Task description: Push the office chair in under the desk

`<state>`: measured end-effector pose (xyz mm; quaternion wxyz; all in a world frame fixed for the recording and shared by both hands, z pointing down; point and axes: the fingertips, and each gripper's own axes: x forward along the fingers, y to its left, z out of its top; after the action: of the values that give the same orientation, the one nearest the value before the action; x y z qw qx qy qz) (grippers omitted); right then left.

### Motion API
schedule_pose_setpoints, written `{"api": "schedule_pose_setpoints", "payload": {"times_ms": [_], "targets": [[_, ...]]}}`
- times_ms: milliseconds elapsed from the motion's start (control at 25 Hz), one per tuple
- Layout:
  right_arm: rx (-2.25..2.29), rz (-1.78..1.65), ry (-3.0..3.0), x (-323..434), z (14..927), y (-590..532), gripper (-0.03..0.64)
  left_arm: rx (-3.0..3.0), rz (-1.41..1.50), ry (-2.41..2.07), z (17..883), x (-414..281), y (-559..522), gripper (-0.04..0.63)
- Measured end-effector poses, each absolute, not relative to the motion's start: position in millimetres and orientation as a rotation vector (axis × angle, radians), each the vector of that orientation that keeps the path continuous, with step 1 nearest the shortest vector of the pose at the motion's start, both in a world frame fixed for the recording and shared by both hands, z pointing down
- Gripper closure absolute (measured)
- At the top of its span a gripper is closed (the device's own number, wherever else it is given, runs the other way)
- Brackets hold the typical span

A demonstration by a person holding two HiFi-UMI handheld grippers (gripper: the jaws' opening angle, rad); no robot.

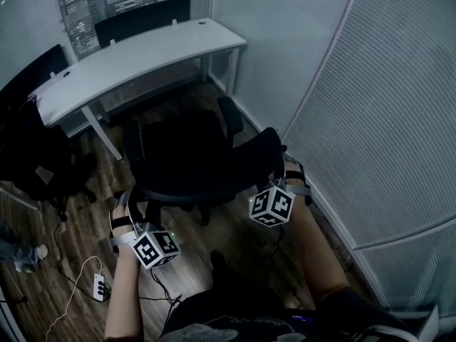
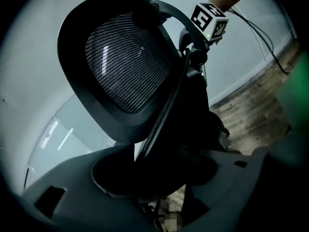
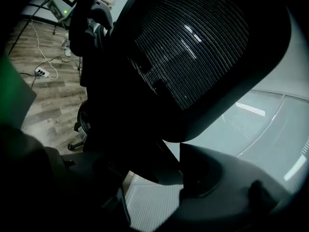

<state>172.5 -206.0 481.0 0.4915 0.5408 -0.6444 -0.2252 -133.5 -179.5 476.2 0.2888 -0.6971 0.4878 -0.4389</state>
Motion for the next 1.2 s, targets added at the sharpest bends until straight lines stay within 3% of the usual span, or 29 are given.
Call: {"api": "schedule_pose_setpoints", "payload": {"times_ms": [800, 1200], "targets": [[1.158, -0.498, -1.752, 101.4, 482.9, -372.3, 0.313, -1.751, -1.409, 1.426, 486.8, -208.5, -377.8, 0.327], [1.144, -0.516, -1.752, 77.4, 485.3, -450.4, 0.325, -1.798, -1.268, 1.360, 486.3, -228.2, -464.6, 0.328]]}}
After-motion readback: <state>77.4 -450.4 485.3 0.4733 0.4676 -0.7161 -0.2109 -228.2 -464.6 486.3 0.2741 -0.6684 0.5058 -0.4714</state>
